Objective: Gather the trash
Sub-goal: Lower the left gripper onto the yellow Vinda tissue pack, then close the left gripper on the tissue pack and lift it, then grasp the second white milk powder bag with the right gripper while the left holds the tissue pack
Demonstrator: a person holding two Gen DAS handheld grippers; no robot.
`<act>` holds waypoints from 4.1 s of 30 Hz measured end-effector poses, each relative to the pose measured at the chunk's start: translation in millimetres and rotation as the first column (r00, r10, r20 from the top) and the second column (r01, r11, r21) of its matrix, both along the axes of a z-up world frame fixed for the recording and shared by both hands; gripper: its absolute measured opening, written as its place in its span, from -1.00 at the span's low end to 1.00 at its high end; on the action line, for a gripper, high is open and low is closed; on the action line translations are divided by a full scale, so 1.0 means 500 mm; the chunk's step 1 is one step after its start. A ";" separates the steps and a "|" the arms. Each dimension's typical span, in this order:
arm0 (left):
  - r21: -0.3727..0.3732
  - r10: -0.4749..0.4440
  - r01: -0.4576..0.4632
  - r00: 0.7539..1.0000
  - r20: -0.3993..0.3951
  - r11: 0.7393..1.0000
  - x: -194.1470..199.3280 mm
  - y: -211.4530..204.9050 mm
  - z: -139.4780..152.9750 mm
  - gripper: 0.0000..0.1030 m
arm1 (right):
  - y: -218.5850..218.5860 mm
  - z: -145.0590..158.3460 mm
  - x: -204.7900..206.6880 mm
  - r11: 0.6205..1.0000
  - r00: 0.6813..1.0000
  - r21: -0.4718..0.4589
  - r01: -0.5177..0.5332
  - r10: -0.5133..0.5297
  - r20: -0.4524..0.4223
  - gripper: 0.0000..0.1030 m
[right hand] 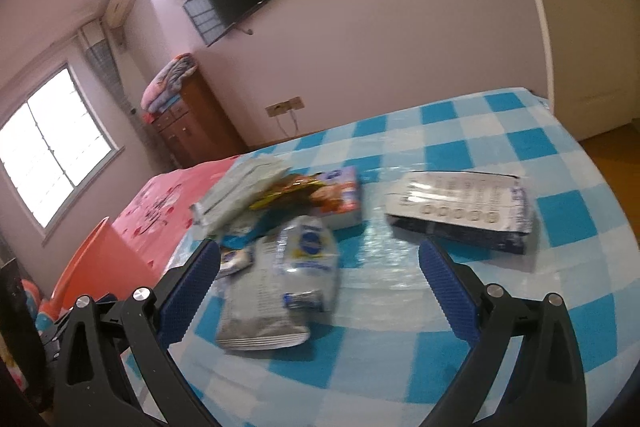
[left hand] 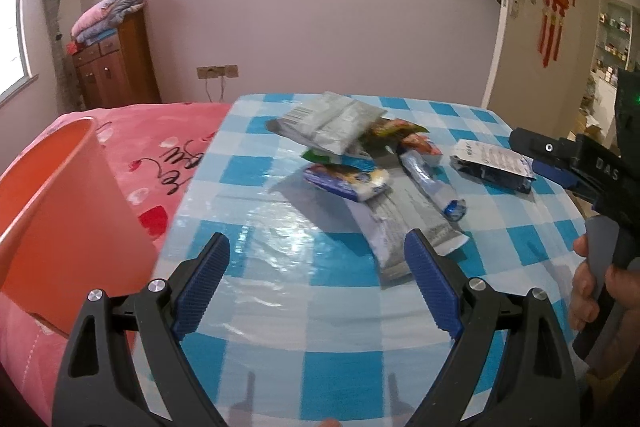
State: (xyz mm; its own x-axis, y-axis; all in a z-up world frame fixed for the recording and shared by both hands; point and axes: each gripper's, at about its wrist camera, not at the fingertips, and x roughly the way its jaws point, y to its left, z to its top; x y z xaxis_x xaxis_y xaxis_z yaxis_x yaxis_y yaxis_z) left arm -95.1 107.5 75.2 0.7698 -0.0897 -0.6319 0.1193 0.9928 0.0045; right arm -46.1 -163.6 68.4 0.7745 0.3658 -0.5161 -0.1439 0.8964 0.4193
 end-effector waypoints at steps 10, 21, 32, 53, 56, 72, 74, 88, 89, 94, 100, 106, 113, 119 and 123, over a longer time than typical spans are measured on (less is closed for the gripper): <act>-0.031 -0.015 0.013 0.997 -0.080 0.999 0.057 -0.047 -0.022 0.73 | -0.047 -0.037 0.023 0.999 0.999 0.052 -0.008 0.010 -0.051 0.90; -0.123 0.019 -0.037 0.990 -0.143 0.992 0.157 -0.057 -0.028 0.73 | -0.048 -0.066 0.040 0.996 0.994 0.069 -0.053 0.059 -0.093 0.90; -0.121 0.102 -0.132 0.969 -0.225 0.984 0.253 -0.070 -0.069 0.73 | -0.089 -0.076 0.051 0.992 0.993 0.114 -0.045 0.056 -0.102 0.90; -0.126 0.180 -0.214 0.954 -0.239 0.969 0.279 -0.054 -0.094 0.22 | -0.095 -0.085 0.062 0.992 0.987 0.106 -0.069 0.083 -0.134 0.90; -0.131 0.176 -0.211 0.955 -0.239 0.969 0.277 -0.053 -0.094 0.18 | -0.097 -0.088 0.064 0.992 0.986 0.109 -0.067 0.082 -0.143 0.90; -0.153 0.076 -0.118 0.963 -0.259 0.981 0.182 -0.056 -0.088 0.12 | -0.045 -0.090 0.063 0.985 0.974 0.078 -0.155 0.166 -0.154 0.90; -0.161 0.058 -0.102 0.964 -0.261 0.982 0.168 -0.057 -0.088 0.11 | -0.037 -0.090 0.062 0.983 0.972 0.072 -0.168 0.178 -0.154 0.90; -0.198 0.030 -0.087 0.960 -0.278 0.976 0.105 -0.018 -0.098 -0.01 | -0.005 -0.090 0.054 0.981 0.969 -0.019 -0.192 0.186 -0.161 0.90; -0.200 0.029 -0.087 0.960 -0.278 0.976 0.103 -0.016 -0.100 -0.01 | -0.020 -0.090 0.057 0.986 0.973 -0.012 -0.169 0.164 -0.164 0.90; -0.204 0.022 -0.080 0.962 -0.273 0.976 0.101 -0.014 -0.101 -0.01 | -0.060 -0.090 0.065 0.993 0.978 -0.002 -0.119 0.117 -0.173 0.90; -0.198 0.012 -0.064 0.967 -0.254 0.978 0.098 -0.019 -0.092 -0.02 | -0.073 -0.066 0.079 0.993 0.986 -0.088 -0.082 0.068 -0.150 0.90; -0.202 0.000 -0.053 0.968 -0.251 0.978 0.097 -0.017 -0.089 -0.02 | -0.088 -0.039 0.129 0.958 0.989 -0.271 -0.091 0.055 -0.136 0.90; -0.198 -0.005 -0.047 0.968 -0.253 0.979 0.097 -0.019 -0.088 -0.02 | -0.110 -0.068 0.206 0.937 0.975 -0.305 -0.169 0.113 -0.193 0.93; -0.198 -0.007 -0.046 0.966 -0.257 0.979 0.100 -0.019 -0.090 -0.02 | -0.093 -0.063 0.202 0.917 0.954 -0.314 -0.246 0.171 -0.248 0.93; -0.204 -0.011 -0.043 0.966 -0.257 0.978 0.100 -0.019 -0.092 -0.02 | -0.061 -0.059 0.164 0.908 0.927 -0.263 -0.325 0.252 -0.278 0.92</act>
State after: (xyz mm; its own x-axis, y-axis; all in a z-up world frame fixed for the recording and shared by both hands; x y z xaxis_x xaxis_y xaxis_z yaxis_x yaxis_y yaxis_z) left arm -44.8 97.8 29.4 0.5877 -0.2276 -0.7764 0.0738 0.9707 -0.2287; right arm 35.9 -193.9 39.0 0.5025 0.3546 -0.7885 -0.3467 0.9181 0.1920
